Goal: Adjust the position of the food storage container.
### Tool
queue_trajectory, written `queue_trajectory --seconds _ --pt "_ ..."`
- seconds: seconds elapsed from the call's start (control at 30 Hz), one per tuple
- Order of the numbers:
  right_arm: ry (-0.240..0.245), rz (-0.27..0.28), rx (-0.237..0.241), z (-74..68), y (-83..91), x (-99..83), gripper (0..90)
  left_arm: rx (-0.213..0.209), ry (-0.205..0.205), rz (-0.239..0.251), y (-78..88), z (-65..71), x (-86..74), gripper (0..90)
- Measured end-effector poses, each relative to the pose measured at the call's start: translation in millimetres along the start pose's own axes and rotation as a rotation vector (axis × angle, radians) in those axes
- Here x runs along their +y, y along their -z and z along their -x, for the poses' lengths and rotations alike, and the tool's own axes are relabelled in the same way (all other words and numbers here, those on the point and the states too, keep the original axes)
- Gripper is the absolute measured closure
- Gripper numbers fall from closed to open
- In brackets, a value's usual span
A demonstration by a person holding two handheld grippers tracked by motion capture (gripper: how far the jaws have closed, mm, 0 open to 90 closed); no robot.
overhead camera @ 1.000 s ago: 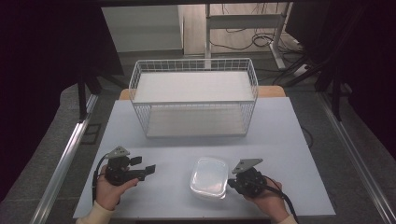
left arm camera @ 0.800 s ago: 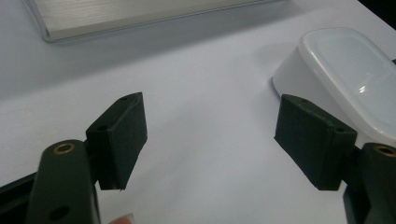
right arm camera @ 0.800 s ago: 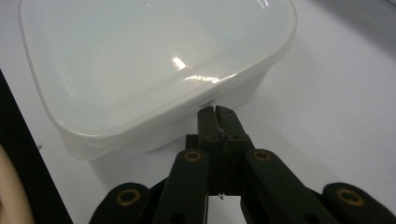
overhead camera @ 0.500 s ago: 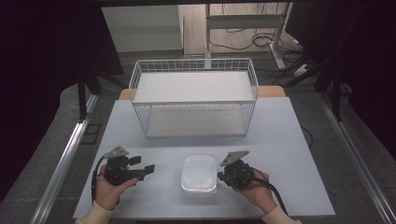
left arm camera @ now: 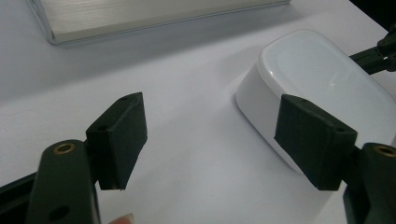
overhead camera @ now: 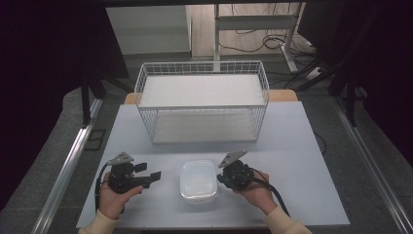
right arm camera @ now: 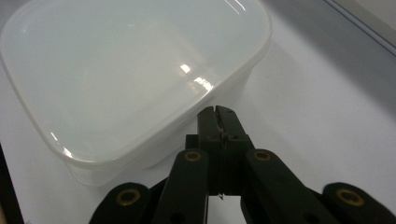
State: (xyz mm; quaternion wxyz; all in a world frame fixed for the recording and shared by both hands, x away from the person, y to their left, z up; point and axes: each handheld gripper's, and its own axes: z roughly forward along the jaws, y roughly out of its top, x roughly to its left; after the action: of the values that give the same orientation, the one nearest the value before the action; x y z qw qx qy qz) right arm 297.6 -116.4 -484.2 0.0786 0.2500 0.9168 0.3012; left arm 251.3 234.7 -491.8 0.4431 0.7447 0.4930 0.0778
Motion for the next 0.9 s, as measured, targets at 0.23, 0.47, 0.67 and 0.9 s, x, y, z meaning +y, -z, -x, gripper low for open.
queue_trajectory --seconds 0.23,0.47,0.67,0.9 --pt "0.010 -0.009 0.015 -3.2 -3.3 1.8 89.7 0.000 0.001 0.000 0.2 -0.7 -0.4 24.9" --pt "0.023 -0.010 0.034 -9.6 -2.4 -1.8 89.7 -0.001 -0.003 -0.003 -0.9 0.6 -0.6 24.8" --pt "0.020 -0.021 0.013 -9.6 1.5 -3.6 89.7 -0.001 0.000 0.004 1.0 0.4 -0.2 24.8" --pt "-0.093 0.128 -0.011 6.8 39.3 -21.9 84.9 -0.015 0.015 0.030 8.8 5.3 3.8 24.8"
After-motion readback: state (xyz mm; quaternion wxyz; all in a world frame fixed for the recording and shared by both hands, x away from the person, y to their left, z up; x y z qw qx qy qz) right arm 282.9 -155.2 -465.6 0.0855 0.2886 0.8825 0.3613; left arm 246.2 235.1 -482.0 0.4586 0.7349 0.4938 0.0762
